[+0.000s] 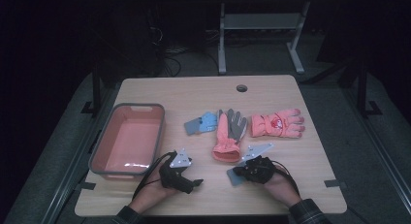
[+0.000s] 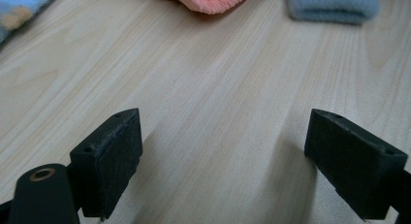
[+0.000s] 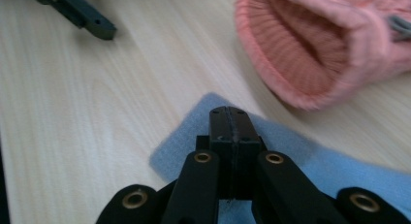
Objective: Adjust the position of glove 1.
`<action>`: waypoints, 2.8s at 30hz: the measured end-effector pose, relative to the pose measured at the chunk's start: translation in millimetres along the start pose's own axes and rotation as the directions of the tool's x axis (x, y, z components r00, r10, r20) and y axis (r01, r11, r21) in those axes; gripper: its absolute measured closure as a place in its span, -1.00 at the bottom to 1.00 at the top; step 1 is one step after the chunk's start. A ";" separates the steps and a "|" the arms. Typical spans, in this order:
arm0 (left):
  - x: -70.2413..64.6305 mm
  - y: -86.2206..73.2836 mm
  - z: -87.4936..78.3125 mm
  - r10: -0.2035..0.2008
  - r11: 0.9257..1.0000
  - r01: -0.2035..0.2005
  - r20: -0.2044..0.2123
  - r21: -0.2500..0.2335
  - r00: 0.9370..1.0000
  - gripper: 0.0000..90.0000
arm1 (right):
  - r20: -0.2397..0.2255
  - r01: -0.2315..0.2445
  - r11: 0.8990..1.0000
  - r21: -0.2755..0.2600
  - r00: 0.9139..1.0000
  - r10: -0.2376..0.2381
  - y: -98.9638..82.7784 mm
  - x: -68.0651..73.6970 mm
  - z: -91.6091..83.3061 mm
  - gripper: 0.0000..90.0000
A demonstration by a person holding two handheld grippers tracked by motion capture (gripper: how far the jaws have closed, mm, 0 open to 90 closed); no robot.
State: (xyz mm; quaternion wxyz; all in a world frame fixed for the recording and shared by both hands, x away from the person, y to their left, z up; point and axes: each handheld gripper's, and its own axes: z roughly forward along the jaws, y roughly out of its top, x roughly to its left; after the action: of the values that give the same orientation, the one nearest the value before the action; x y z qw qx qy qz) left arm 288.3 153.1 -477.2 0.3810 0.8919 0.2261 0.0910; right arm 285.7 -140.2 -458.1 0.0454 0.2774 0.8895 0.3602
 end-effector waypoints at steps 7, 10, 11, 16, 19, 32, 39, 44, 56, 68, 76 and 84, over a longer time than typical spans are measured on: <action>0.1 0.1 -0.2 0.001 1.000 -0.001 0.000 0.003 1.000 -0.72 | -0.047 0.022 1.000 0.006 0.999 -0.022 5.1 15.0 6.6 1.00; 0.1 0.1 -0.2 0.001 1.000 -0.001 0.000 0.003 1.000 -0.72 | -0.052 0.044 0.999 0.008 0.998 -0.044 6.6 19.0 9.0 1.00; 0.3 0.2 -0.4 0.005 1.000 -0.005 0.000 0.007 1.000 -0.72 | -0.063 0.042 0.999 0.003 0.997 -0.042 7.4 22.0 10.3 1.00; 0.3 0.1 -0.4 0.004 1.000 -0.004 0.000 0.006 1.000 -0.72 | -0.092 0.060 0.998 0.004 0.994 -0.060 12.0 33.9 16.3 1.00; 0.3 0.1 -0.4 0.004 1.000 -0.004 0.000 0.006 1.000 -0.72 | -0.096 0.086 0.996 0.005 0.992 -0.085 14.0 37.8 19.6 1.00; 0.2 0.1 -0.4 0.003 1.000 -0.003 0.000 0.006 1.000 -0.72 | -0.067 0.049 0.998 -0.046 0.996 -0.052 12.9 27.3 1.6 1.00; 0.2 0.1 -0.3 0.003 1.000 -0.003 -0.001 0.004 1.000 -0.72 | -0.014 0.001 0.998 -0.067 1.000 -0.001 3.6 8.2 -16.9 1.00; -0.1 0.0 0.2 -0.001 1.000 0.001 -0.001 -0.002 1.000 -0.72 | 0.050 -0.039 0.997 -0.073 0.998 0.042 -8.4 -10.6 -33.1 1.00; 0.0 0.1 -0.1 0.002 1.000 -0.002 -0.001 0.002 1.000 -0.72 | 0.217 -0.150 0.986 -0.073 0.963 0.163 -59.6 -55.4 -58.1 0.18; 0.6 0.8 0.5 0.008 1.000 -0.008 -0.003 0.001 1.000 -0.72 | 0.279 -0.161 0.979 -0.126 0.941 0.191 -76.1 -68.5 -49.2 -0.66; 2.4 9.2 1.9 -0.006 0.999 0.006 -0.009 0.052 1.000 -0.70 | 0.278 -0.163 0.979 -0.125 0.941 0.193 -75.5 -68.3 -47.1 -0.71; 10.5 28.4 -3.9 -0.102 0.994 0.102 -0.001 0.024 0.995 -0.67 | 0.278 -0.163 0.979 -0.124 0.941 0.192 -75.5 -68.4 -47.1 -0.71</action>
State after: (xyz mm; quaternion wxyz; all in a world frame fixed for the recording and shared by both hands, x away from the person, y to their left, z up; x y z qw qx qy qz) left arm 305.7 143.3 -454.1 0.3743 0.8838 0.2724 0.0686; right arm 295.3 -249.4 -481.9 0.1556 0.4035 0.8256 0.3624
